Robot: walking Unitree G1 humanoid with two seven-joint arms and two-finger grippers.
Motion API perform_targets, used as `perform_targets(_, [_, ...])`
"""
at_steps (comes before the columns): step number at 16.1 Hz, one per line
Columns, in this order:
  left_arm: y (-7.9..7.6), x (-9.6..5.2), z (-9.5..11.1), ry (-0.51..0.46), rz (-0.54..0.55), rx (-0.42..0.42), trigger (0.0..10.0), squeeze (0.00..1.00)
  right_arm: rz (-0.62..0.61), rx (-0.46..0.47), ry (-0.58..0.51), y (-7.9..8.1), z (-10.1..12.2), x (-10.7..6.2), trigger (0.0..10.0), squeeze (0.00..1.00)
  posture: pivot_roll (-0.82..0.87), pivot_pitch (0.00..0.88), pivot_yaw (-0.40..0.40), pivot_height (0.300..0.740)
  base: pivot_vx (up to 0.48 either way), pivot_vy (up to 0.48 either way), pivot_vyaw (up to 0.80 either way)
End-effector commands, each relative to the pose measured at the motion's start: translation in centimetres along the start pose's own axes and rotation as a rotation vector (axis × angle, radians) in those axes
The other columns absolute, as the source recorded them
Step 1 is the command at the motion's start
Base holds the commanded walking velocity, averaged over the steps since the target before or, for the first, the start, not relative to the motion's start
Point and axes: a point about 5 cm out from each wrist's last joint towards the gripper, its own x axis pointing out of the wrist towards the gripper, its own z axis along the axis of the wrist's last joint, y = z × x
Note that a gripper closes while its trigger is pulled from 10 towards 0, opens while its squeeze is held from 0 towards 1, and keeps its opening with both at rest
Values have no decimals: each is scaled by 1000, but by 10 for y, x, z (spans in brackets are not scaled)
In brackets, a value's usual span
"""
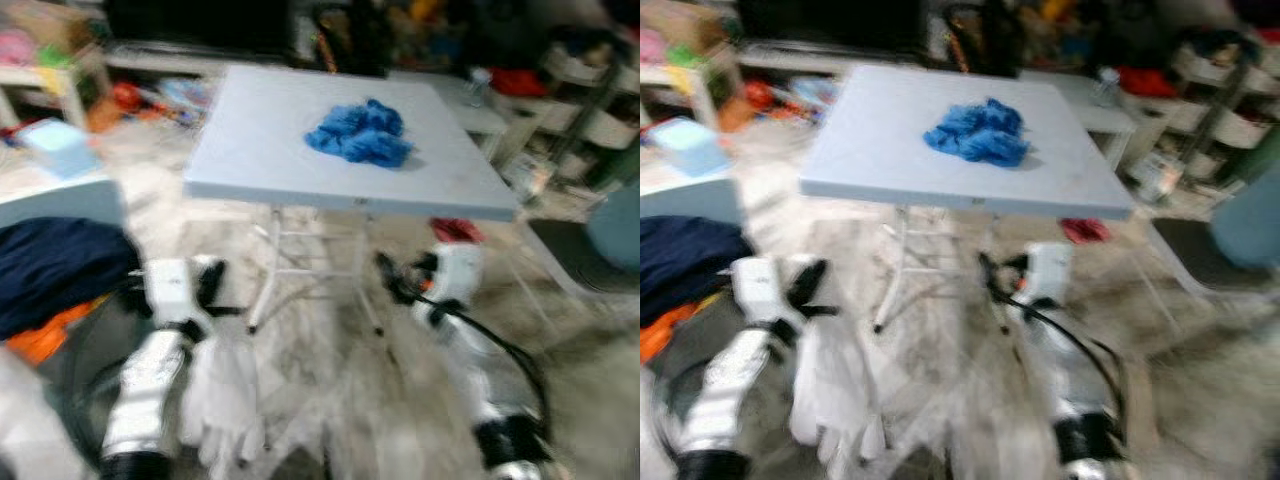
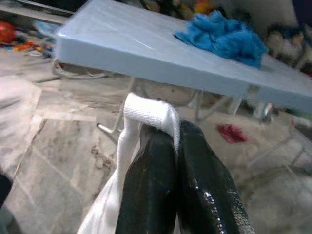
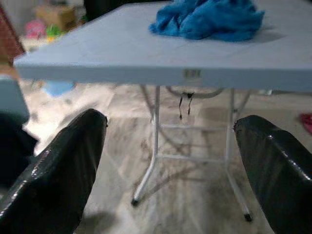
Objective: Hang hanger
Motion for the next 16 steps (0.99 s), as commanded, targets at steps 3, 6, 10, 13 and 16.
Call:
perform_targets(3, [-16,7,7,-35,-57,-8,10000,0,-61,-14,5,-18,1,-7,10000,0,-54,0,-104,740,299,376,-629])
perform_targets(6, [-16,7,6,-33,-55,-10,10000,0,-61,-15,4,-18,1,-6,10000,0,-53,0,-104,740,289,377,-631])
perform_targets(10, [-16,7,5,-29,-50,-12,10000,0,-62,-13,2,-18,1,-5,10000,0,-52,0,-102,740,65,358,-631])
perform_targets(13, [-17,8,5,-25,-57,-10,10000,0,-64,-11,2,-17,1,-5,10000,0,-52,0,-101,740,160,334,-629])
perform_targets(16, [-17,8,4,-19,-57,-12,10000,0,-66,-10,4,-17,0,-5,10000,0,-54,0,-99,740,0,274,-800])
